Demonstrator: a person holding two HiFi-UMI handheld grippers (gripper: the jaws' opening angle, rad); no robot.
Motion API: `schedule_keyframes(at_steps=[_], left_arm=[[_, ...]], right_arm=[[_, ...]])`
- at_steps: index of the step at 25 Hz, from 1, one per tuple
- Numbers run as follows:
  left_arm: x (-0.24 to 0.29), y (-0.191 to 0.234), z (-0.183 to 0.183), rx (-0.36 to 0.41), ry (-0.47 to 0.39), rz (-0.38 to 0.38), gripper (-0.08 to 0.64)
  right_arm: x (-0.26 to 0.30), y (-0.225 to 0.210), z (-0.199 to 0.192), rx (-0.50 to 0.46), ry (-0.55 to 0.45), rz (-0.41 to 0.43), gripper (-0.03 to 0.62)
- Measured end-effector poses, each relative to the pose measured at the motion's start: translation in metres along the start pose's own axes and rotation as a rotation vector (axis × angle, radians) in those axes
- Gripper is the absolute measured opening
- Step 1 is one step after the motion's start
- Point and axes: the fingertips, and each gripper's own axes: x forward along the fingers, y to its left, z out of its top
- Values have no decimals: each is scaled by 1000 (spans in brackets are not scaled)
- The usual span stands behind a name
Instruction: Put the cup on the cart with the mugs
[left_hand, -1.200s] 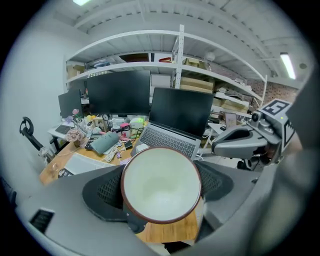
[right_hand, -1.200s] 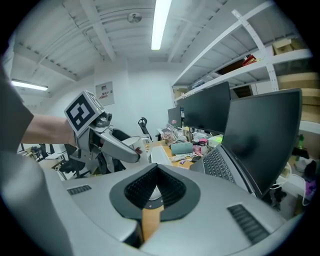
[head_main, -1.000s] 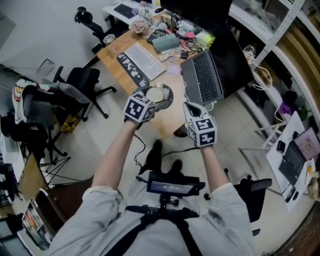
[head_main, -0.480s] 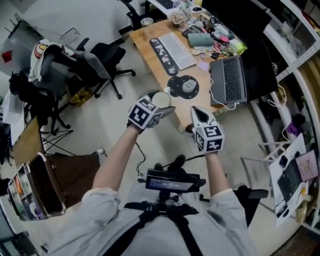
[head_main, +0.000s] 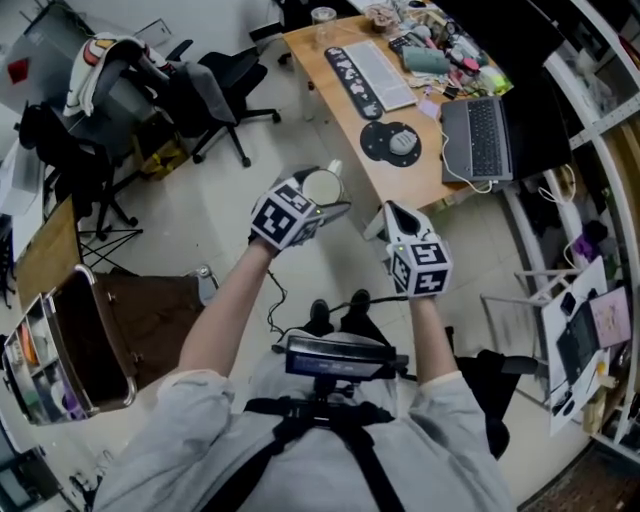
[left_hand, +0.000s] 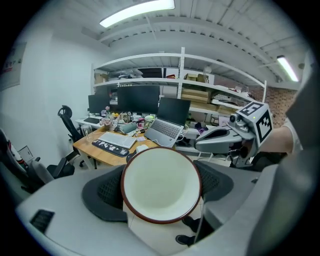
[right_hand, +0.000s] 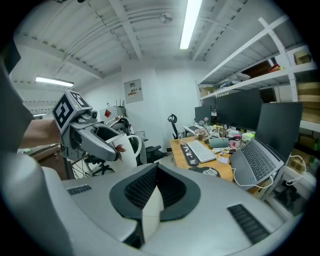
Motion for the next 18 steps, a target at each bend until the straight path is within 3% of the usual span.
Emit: schedule_keyframes(at_steps=[11, 18], left_arm=[[-35, -35, -33, -43, -10, 25, 410], [-53, -96, -55, -77, -13, 81, 410]], right_arm=[[-32, 29, -12, -33, 9, 24, 5], [-84, 43, -34, -56, -17, 82, 5]])
